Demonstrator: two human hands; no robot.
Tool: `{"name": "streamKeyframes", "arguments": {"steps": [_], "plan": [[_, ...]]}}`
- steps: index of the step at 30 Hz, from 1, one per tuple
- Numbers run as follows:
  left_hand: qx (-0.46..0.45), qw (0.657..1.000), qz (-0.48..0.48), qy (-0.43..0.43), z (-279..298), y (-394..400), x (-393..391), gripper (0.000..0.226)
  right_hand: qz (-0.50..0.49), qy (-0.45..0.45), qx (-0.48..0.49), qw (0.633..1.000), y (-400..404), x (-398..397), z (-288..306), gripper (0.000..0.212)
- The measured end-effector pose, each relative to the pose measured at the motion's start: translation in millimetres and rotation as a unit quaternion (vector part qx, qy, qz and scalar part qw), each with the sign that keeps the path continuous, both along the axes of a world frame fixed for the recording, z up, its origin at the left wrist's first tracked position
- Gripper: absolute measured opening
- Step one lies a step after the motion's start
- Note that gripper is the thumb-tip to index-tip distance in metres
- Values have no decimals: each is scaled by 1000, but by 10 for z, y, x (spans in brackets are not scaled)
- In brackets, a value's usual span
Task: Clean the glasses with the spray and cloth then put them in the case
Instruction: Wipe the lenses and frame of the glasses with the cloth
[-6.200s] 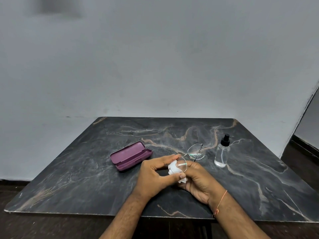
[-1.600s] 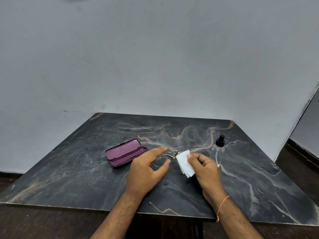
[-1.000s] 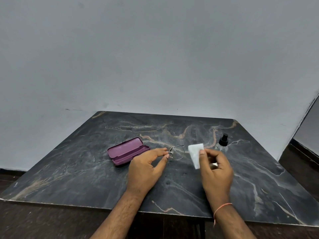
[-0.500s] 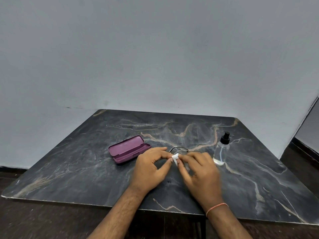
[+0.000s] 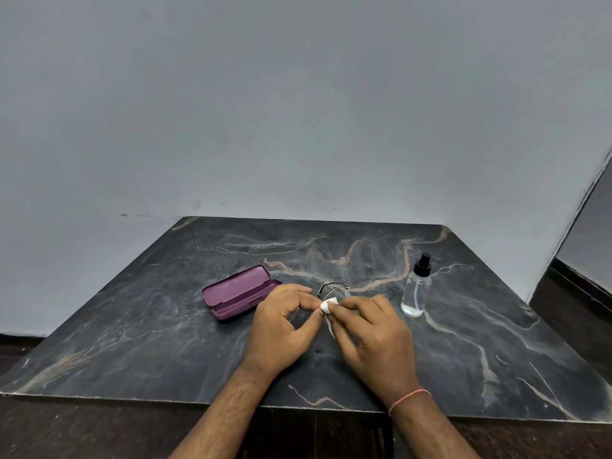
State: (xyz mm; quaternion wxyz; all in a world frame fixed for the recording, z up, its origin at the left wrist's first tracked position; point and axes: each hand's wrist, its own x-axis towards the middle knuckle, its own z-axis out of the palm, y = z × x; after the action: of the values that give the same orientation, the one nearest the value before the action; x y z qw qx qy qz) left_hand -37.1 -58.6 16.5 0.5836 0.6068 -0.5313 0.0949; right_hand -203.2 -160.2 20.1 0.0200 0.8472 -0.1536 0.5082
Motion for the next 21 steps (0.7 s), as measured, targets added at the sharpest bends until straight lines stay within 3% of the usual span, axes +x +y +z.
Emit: {"name": "streamKeyframes", "arguments": {"steps": [7,13,21], "plan": [[10,999,-17,-28,12,4,-23,11,-60,-80,111,989,-88,10,1,14],[0,1000,-6,-26,-17,-20,19,6,11,-13,67,998,-21,10,-13,13],[1,1000,-4,-14,7,-9,7,12,-47,-62,126,989,-98,20,-16,10]]}}
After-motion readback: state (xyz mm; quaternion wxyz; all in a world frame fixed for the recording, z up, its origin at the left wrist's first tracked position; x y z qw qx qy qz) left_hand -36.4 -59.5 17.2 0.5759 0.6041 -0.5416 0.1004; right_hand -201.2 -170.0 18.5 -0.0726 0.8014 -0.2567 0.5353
